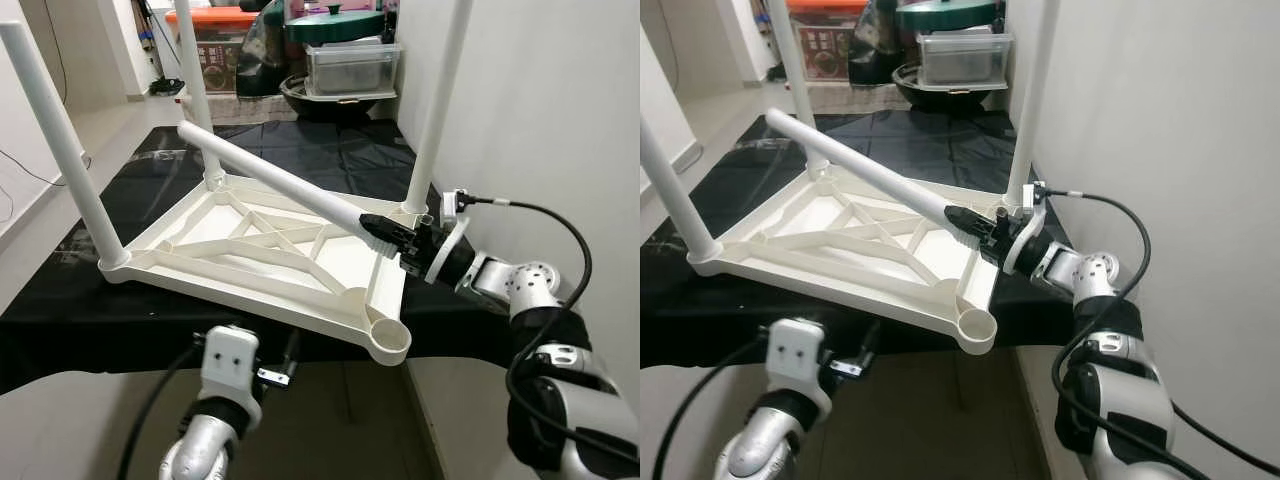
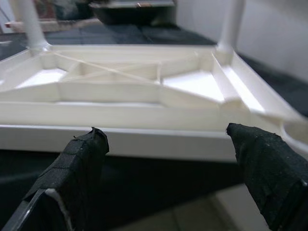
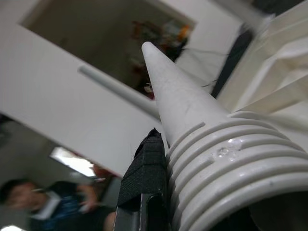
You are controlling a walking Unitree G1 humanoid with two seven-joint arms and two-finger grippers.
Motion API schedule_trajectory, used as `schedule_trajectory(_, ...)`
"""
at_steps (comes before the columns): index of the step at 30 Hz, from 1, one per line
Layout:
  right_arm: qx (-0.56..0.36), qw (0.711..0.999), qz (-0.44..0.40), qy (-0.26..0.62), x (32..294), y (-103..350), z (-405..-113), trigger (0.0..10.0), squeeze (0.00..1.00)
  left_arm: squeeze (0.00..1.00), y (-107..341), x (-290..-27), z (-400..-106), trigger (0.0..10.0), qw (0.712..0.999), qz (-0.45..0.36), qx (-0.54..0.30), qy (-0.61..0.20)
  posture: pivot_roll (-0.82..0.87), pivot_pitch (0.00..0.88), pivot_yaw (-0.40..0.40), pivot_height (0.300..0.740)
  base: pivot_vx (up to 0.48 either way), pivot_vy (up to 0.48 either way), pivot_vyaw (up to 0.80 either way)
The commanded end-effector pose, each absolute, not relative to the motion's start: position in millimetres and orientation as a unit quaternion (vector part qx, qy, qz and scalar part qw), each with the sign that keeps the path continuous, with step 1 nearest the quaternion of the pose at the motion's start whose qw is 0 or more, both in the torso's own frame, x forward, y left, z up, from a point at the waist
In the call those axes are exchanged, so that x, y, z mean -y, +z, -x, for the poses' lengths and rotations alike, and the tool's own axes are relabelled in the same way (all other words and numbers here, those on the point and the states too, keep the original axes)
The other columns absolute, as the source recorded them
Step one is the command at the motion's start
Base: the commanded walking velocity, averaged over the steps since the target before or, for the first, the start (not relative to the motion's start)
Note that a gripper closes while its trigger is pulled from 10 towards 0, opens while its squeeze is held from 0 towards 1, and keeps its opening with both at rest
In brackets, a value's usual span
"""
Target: Building children table
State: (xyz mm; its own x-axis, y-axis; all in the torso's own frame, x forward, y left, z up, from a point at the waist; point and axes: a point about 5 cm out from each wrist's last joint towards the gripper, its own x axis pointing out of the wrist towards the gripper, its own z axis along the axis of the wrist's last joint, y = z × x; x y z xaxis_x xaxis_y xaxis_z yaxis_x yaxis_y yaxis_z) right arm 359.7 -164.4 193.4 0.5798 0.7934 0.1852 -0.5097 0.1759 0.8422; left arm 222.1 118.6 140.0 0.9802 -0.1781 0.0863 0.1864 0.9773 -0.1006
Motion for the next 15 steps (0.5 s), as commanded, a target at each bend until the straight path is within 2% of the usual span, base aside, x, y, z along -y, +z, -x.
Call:
schedule_trajectory(1, -0.138, 0.732, -0.485, 0.458, 160, 196, -356, 0.0, 0.0, 1.0, 147, -124, -223, 10.0, 0.991, 0.075, 0.051, -0.094, -0.01, 0.0, -0.008, 0.74, 0.0, 0.0, 0.0)
schedule_trajectory(3, -0.135, 0.714, -0.499, 0.472, 158, 192, -351, 0.0, 0.0, 1.0, 158, -133, -226, 10.0, 0.989, 0.104, 0.069, -0.08, -0.01, 0.0, -0.008, 0.74, 0.0, 0.0, 0.0)
schedule_trajectory(5, -0.136, 0.709, -0.505, 0.473, 158, 189, -349, 0.0, 0.0, 1.0, 166, -139, -231, 10.0, 0.986, 0.129, 0.083, -0.066, -0.01, 0.0, -0.008, 0.74, 0.0, 0.0, 0.0)
schedule_trajectory(6, -0.138, 0.703, -0.515, 0.47, 158, 185, -347, 0.0, 0.0, 0.53, 178, -148, -237, 10.0, 0.978, 0.172, 0.106, -0.056, -0.02, 0.0, -0.006, 0.74, 0.0, 0.0, 0.0)
schedule_trajectory(7, -0.138, 0.703, -0.515, 0.47, 158, 185, -347, 0.0, 0.0, 0.53, 178, -148, -237, 10.0, 0.978, 0.172, 0.106, -0.056, -0.02, 0.0, -0.006, 0.74, 0.0, 0.0, 0.0)
schedule_trajectory(8, -0.14, 0.7, -0.521, 0.468, 158, 182, -346, 0.0, 0.0, 0.0, 186, -153, -241, 10.0, 0.97, 0.203, 0.121, -0.053, -0.02, 0.0, -0.006, 0.74, 0.0, 0.0, 0.0)
schedule_trajectory(10, -0.14, 0.7, -0.521, 0.468, 158, 182, -346, 0.0, 0.0, 0.0, 186, -153, -241, 10.0, 0.97, 0.203, 0.121, -0.053, -0.02, 0.0, -0.006, 0.74, 0.0, 0.0, 0.0)
schedule_trajectory(11, -0.141, 0.691, -0.53, 0.472, 157, 180, -343, 0.0, 0.0, 0.0, 201, -163, -247, 10.0, 0.954, 0.25, 0.157, -0.05, -0.03, 0.0, -0.003, 0.74, 0.0, 0.0, 0.0)
schedule_trajectory(12, -0.141, 0.691, -0.53, 0.472, 157, 180, -343, 0.0, 0.0, 0.0, 201, -163, -247, 10.0, 0.954, 0.25, 0.157, -0.05, -0.03, 0.0, -0.003, 0.74, 0.0, 0.0, 0.0)
schedule_trajectory(15, -0.141, 0.657, -0.55, 0.497, 156, 178, -331, 0.0, 0.0, 0.0, 226, -188, -257, 10.0, 0.911, 0.345, 0.225, -0.039, -0.04, 0.0, 0.0, 0.74, 0.0, 0.0, 0.0)
